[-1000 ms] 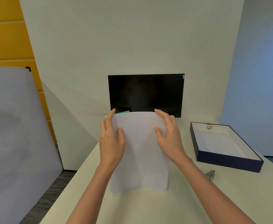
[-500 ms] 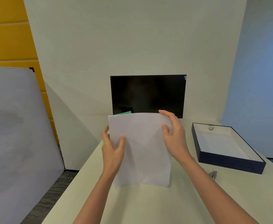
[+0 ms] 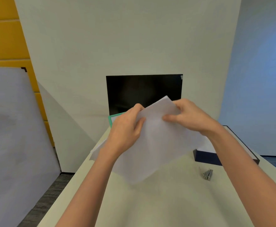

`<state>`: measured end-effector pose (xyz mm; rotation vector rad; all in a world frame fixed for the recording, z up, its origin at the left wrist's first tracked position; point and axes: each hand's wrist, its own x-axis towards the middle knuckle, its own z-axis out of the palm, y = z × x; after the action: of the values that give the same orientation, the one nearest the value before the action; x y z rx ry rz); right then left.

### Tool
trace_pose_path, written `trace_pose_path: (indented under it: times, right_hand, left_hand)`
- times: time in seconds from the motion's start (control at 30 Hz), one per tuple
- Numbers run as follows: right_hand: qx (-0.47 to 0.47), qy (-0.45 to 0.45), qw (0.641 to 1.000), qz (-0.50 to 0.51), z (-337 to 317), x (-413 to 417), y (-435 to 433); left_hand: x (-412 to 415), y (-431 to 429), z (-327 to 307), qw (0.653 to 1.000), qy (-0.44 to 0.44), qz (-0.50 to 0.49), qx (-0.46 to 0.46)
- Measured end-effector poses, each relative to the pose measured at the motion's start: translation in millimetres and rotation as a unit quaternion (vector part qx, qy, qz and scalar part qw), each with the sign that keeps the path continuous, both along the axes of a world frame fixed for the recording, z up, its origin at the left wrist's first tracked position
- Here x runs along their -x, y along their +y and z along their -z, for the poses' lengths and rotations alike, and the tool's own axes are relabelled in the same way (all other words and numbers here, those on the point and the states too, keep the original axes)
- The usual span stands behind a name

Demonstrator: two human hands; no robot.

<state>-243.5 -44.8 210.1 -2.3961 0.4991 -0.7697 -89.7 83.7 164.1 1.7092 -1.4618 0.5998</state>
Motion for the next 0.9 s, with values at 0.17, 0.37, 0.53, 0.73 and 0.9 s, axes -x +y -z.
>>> trace_pose_path:
  times: [0.17,0.37,0.53,0.73,0.9]
  right_hand:
    - [-0.234,-0.134,0.963,0.021,58,23,-28]
    - [-0.353,-0.142,0.924,0.033,126,19,-40]
    - [-0.359,-0.134,0.923,0.028,167,8,-33]
    - [-0.155,-0.211,0.958,0.119,159,0,-25]
    - [0.004,-0.188,0.976,0.108,160,-4,-25]
  left_hand:
    - [-46,29,28,0.980,0.090,-0.173,-0.026]
    - [-61,56,63,0.915,0.387,0.006,0.118]
    - [-51,53,108,0.930,0.352,0.002,0.104]
    - [-48,48,114,0.958,0.259,-0.034,0.121]
    - [-50,45,124,0.958,0.251,-0.056,0.130]
